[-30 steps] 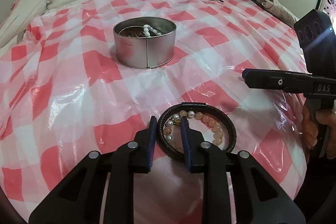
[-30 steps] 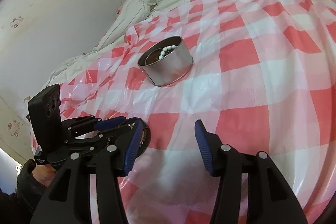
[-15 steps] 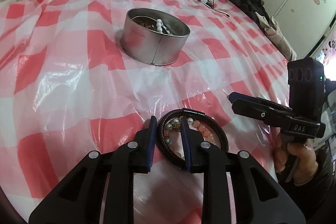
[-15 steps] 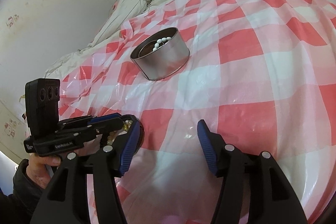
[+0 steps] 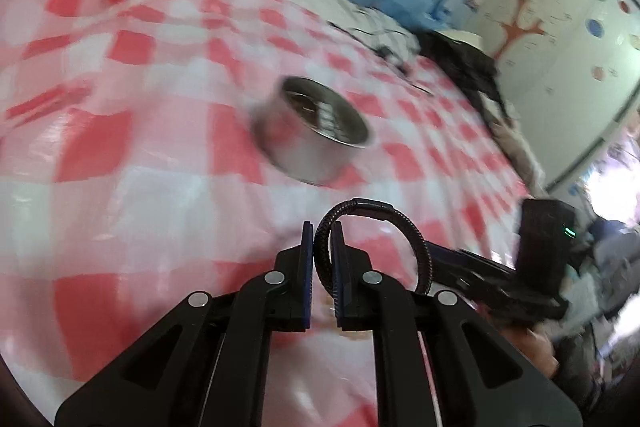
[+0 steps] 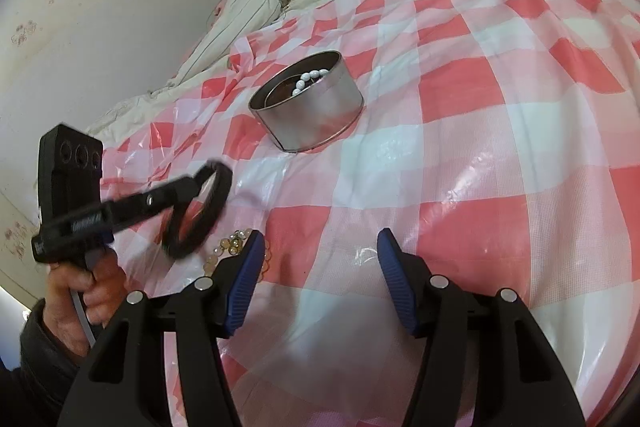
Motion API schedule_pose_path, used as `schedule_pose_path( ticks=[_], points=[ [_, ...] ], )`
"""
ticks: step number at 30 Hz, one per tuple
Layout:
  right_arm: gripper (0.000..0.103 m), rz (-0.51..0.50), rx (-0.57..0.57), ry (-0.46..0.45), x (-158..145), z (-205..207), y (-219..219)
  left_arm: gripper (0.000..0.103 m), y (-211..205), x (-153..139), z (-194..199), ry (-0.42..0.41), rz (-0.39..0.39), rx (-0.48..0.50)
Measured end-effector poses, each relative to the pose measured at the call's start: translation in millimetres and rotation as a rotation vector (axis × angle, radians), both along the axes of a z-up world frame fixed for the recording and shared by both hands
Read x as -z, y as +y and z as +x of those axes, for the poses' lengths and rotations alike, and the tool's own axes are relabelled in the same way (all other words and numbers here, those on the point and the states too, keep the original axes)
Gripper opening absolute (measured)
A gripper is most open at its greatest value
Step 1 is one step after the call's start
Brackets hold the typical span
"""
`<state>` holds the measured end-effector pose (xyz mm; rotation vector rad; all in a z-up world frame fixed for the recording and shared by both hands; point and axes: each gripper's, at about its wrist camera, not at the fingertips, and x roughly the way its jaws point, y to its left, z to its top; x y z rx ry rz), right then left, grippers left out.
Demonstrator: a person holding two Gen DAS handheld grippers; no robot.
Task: Organize jewelry
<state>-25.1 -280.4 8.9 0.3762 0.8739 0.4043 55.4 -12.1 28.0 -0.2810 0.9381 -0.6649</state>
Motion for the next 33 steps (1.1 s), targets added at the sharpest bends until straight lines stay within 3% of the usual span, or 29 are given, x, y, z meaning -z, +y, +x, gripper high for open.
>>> schedule_pose_path(
  ticks=[2,5,9,11,13,15,19,21,24,30,32,33],
  points=[
    [0.058,-0.025,-0.105,-0.042,-9,-2,24,0.007,1,2,3,0.007,0.012,-0.030],
    [0.069,-0.102,-0.224,-0.071,-14,0,59,0.007,1,1,6,-0.004,0.037,-0.056],
    [0.073,-0.208,-0.276,-0.011,-1,11,84,0.008,4,1,9,-0.018,0.068,-0.069],
    [0.061,-0.260,-0.265,-0.002,2,13,85,0.008,4,2,11,-0.020,0.080,-0.071],
    [0.019,-0.277,-0.230,0.015,3,16,74,0.008,3,3,12,-0.019,0.083,-0.067],
    [0.009,-0.295,-0.164,0.032,3,20,54,0.008,-1,3,12,-0.021,0.089,-0.055],
    [0.008,-0.395,-0.052,0.028,-7,25,23,0.008,-9,8,8,-0.022,0.137,-0.028],
    [0.013,-0.338,-0.022,0.035,-10,28,6,0.008,-12,10,8,-0.019,0.157,-0.019],
    [0.051,-0.212,-0.003,0.021,-13,27,-8,0.008,-16,13,8,-0.019,0.189,-0.010],
    [0.051,-0.319,-0.025,0.041,0,30,6,0.010,-28,17,6,-0.049,0.287,0.015],
    [0.036,-0.338,-0.037,0.037,1,30,9,0.011,-35,18,4,-0.075,0.336,0.030],
    [0.016,-0.295,-0.047,0.046,2,30,7,0.011,-37,17,2,-0.084,0.349,0.035]
  ],
)
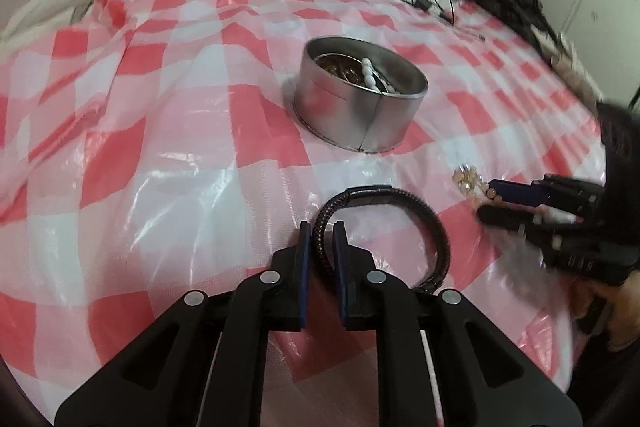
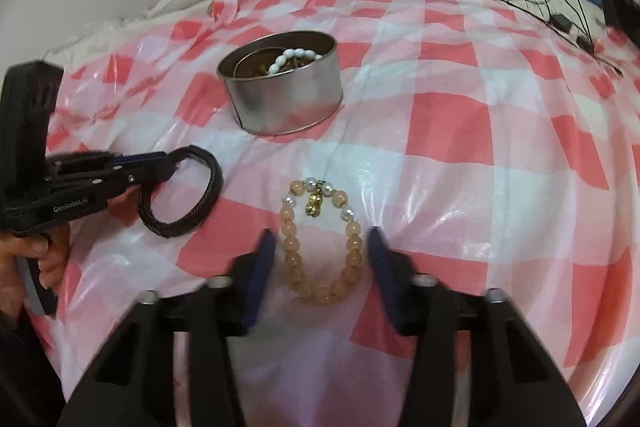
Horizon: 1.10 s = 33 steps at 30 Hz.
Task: Organize jewelry
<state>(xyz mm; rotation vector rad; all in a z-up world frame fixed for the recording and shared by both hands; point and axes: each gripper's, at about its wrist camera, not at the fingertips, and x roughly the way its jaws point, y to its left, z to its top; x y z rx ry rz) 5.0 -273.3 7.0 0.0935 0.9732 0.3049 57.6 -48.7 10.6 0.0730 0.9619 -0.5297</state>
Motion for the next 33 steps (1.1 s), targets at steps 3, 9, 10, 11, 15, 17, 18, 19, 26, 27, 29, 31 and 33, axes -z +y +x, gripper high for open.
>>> schedule_pose_path(
  ticks=[3,9,10,11,15,17,18,19,26,27,29,31,33],
  points=[
    [0.009,0.091,0.012,-0.006,-1,-2,-9,0.010,-2,-1,-2,-0.010,0.016,0.009],
    [0.009,0.215,0.040,-0.053,-11,-6,-18,0.012,0,-1,-2,-0.012,0.022,0.011],
    [0.009,0.231,0.046,-0.060,-13,-7,-20,0.012,1,-1,-2,-0.011,0.023,0.011],
    [0.009,0.245,0.051,-0.068,-15,-8,-21,0.012,0,0,-1,-0.011,0.024,0.012],
    [0.009,0.264,0.060,-0.064,-13,-5,-24,0.012,-3,1,-3,-0.017,0.037,0.016],
    [0.009,0.262,0.064,-0.057,-11,-4,-24,0.012,-5,1,-4,-0.021,0.046,0.017],
    [0.009,0.256,0.066,-0.054,-10,-4,-23,0.012,-5,1,-5,-0.023,0.051,0.018],
    [0.009,0.254,0.068,-0.053,-9,-3,-23,0.012,-6,1,-5,-0.025,0.053,0.018],
    [0.032,0.202,0.103,-0.016,1,2,-23,0.013,-9,0,-6,-0.029,0.066,0.021],
    [0.035,0.191,0.100,-0.016,1,1,-21,0.013,-9,0,-6,-0.030,0.067,0.022],
    [0.037,0.173,0.093,-0.016,2,1,-18,0.015,-10,0,-6,-0.030,0.070,0.026],
    [0.039,0.157,0.086,-0.010,4,2,-16,0.018,-12,0,-7,-0.033,0.074,0.033],
    [0.040,0.130,0.076,-0.007,4,2,-12,0.020,-13,1,-7,-0.037,0.082,0.039]
  ],
)
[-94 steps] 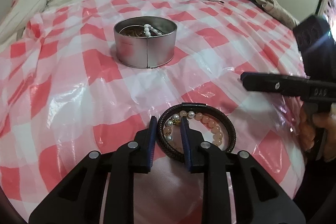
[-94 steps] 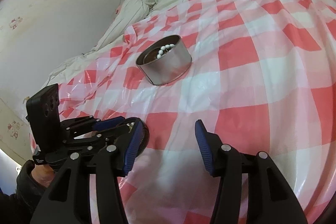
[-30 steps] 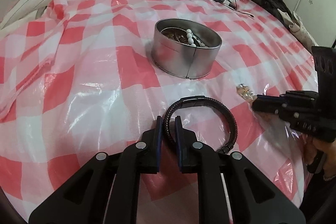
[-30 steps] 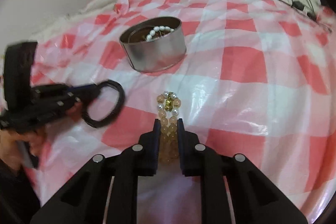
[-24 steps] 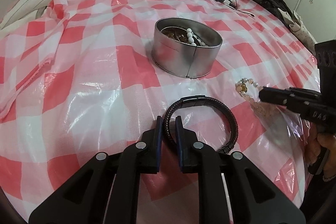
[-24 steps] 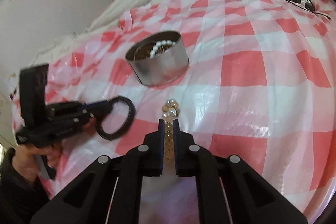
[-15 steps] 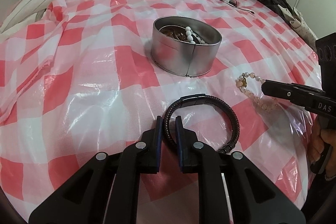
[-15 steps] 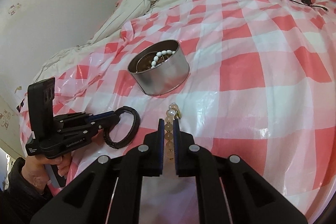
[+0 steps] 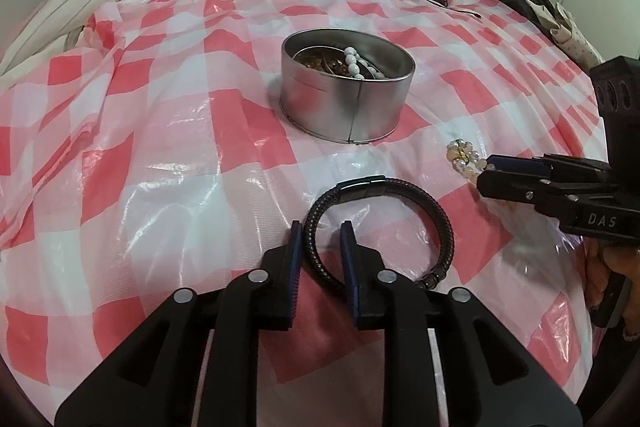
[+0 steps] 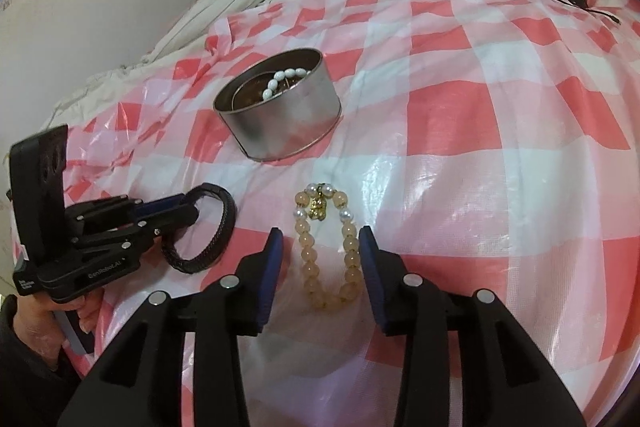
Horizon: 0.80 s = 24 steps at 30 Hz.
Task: Organize jewelry
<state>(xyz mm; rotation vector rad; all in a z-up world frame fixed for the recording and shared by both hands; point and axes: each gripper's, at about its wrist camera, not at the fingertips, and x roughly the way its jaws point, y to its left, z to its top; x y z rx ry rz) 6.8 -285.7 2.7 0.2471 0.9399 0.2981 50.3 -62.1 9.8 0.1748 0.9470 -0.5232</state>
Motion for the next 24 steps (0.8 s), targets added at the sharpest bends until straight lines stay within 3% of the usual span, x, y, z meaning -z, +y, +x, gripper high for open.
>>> schedule_pose_path(
  ticks=[3,4,6,7,10,14,24],
  points=[
    [0.035,-0.030,-0.022,0.002,1,0,6,0.023,-3,0,-2,-0.009,0.014,0.010],
    [0.023,-0.021,-0.029,0.006,1,0,5,0.023,-4,1,-2,-0.011,0.019,0.012],
    [0.016,0.018,-0.034,0.012,3,0,2,0.023,-4,0,-3,-0.016,0.023,0.013],
    [0.008,0.056,-0.034,0.014,3,0,-1,0.022,-5,0,-3,-0.019,0.025,0.014],
    [0.009,0.182,-0.022,0.013,3,0,-10,0.009,-6,-2,-5,-0.026,0.021,0.025],
    [0.009,0.301,-0.017,-0.029,-5,-2,-19,0.008,-5,-5,-6,-0.031,0.005,0.031],
    [0.009,0.384,-0.023,-0.133,-28,-8,-25,0.008,-3,-19,-10,-0.085,-0.023,0.024]
  ],
)
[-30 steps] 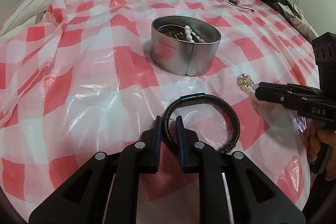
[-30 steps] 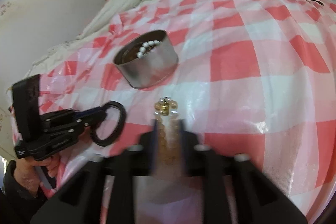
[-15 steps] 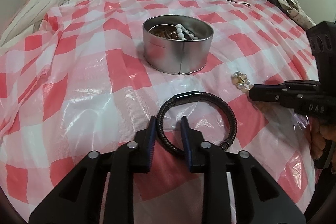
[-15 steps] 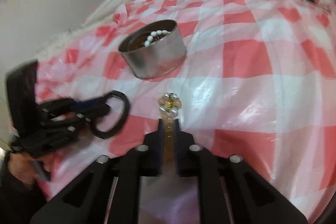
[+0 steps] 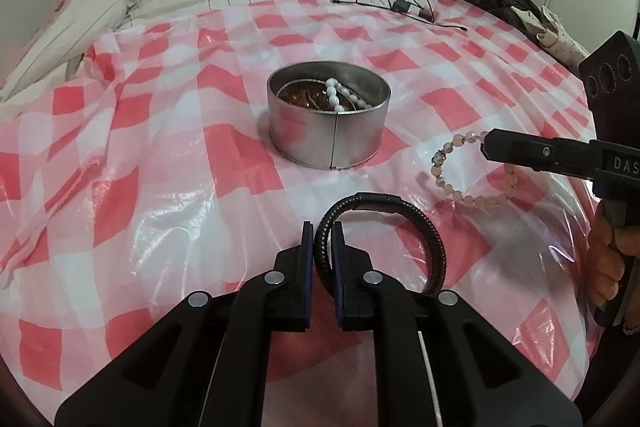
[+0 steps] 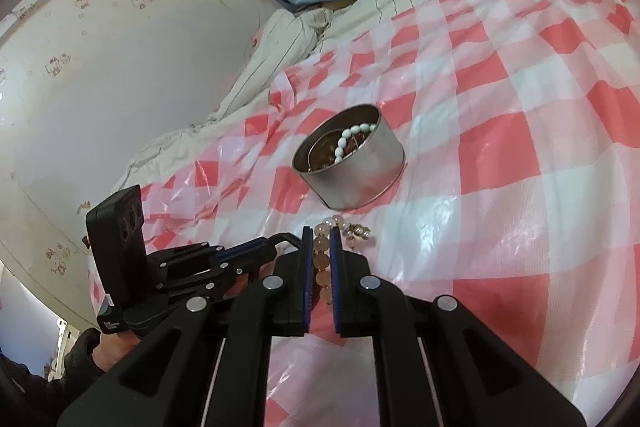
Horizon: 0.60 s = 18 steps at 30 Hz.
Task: Organize jewelry
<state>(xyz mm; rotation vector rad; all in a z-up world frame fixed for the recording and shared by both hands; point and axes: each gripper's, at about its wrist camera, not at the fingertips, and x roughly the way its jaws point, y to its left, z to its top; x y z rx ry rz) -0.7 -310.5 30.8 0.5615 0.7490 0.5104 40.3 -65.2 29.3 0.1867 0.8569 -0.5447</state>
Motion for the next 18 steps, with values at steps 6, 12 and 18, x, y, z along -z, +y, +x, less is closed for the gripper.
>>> schedule_pose_path(
  ticks=[6,12,18],
  points=[
    [0.009,0.038,-0.006,-0.039,-6,-2,-4,0.008,4,-4,1,-0.007,-0.023,-0.009],
    [0.009,0.072,-0.022,-0.056,-12,0,-3,0.008,5,-11,1,-0.018,-0.057,-0.006],
    [0.009,0.114,-0.026,-0.075,-18,3,-8,0.008,8,-22,2,-0.043,-0.076,-0.012]
  ],
)
